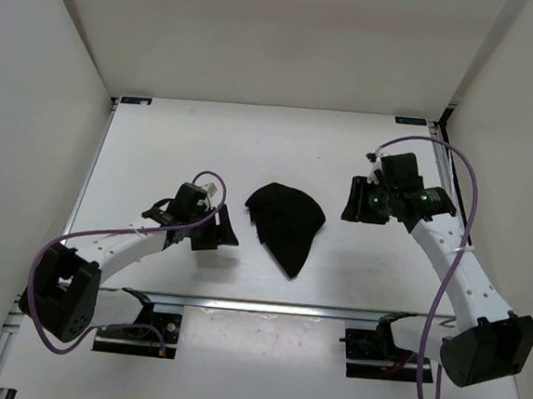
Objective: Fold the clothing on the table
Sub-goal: Flatten the skirt out
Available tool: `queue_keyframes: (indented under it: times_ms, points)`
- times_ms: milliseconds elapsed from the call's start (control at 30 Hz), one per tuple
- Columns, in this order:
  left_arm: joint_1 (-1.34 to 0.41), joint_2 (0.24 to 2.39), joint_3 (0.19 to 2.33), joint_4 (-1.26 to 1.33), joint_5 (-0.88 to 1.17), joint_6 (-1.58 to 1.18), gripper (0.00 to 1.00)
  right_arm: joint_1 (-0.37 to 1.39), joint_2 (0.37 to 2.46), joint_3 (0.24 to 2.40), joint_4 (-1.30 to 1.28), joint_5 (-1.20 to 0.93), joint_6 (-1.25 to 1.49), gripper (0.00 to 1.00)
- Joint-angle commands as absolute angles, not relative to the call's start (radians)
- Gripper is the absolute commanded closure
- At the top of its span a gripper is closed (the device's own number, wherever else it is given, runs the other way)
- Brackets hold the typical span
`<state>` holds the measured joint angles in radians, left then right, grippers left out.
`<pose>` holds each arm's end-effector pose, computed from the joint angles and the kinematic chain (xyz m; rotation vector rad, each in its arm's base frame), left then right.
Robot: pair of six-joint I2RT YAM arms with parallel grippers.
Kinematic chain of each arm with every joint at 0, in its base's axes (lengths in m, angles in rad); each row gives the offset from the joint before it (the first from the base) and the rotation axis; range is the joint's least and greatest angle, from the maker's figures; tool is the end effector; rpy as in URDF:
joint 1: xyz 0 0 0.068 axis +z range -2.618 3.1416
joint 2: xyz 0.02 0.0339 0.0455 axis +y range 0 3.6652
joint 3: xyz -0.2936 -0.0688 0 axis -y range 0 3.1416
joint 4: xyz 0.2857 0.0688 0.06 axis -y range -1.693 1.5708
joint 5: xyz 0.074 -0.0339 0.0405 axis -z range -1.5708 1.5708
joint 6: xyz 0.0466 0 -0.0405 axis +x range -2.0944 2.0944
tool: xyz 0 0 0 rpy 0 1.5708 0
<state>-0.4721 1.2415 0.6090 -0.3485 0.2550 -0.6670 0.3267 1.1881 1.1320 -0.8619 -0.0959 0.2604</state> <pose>0.2237 -0.1274 0.1718 -0.1572 2.6834 -0.7299 0.2563 0.0915 0.3341 -0.1244 2.5170 0.3625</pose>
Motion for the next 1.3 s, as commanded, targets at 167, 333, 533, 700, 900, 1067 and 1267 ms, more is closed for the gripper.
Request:
queue_keyframes:
  times_ms: [167,333,533,700,900,1067,1267]
  points:
    - [-0.5,1.319,0.684,-0.322,0.261,-0.661,0.23,0.488,1.411,1.156,-0.516,-0.304,0.255,0.49]
    - [-0.492,1.322,0.693,-0.336,0.262,-0.647,0.22,0.566,1.61,1.264,-0.473,-0.255,0.173,0.49]
    - [-0.465,1.307,0.699,-0.393,0.265,-0.617,0.23,0.557,1.85,1.435,-0.491,-0.242,0.121,0.5]
    - [-0.443,1.301,0.698,-0.399,0.268,-0.615,0.23,0.594,1.911,1.485,-0.499,-0.216,0.112,0.55]
    - [-0.446,1.319,0.696,-0.396,0.276,-0.615,0.22,0.638,1.924,1.529,-0.557,-0.167,0.106,1.0]
    - [-0.457,1.344,0.709,-0.379,0.278,-0.624,0.22,0.68,1.81,1.759,-0.655,-0.216,0.045,1.0]
    - [-0.466,1.405,0.756,-0.391,0.259,-0.607,0.22,0.669,1.669,1.941,-0.735,-0.362,0.012,1.0]
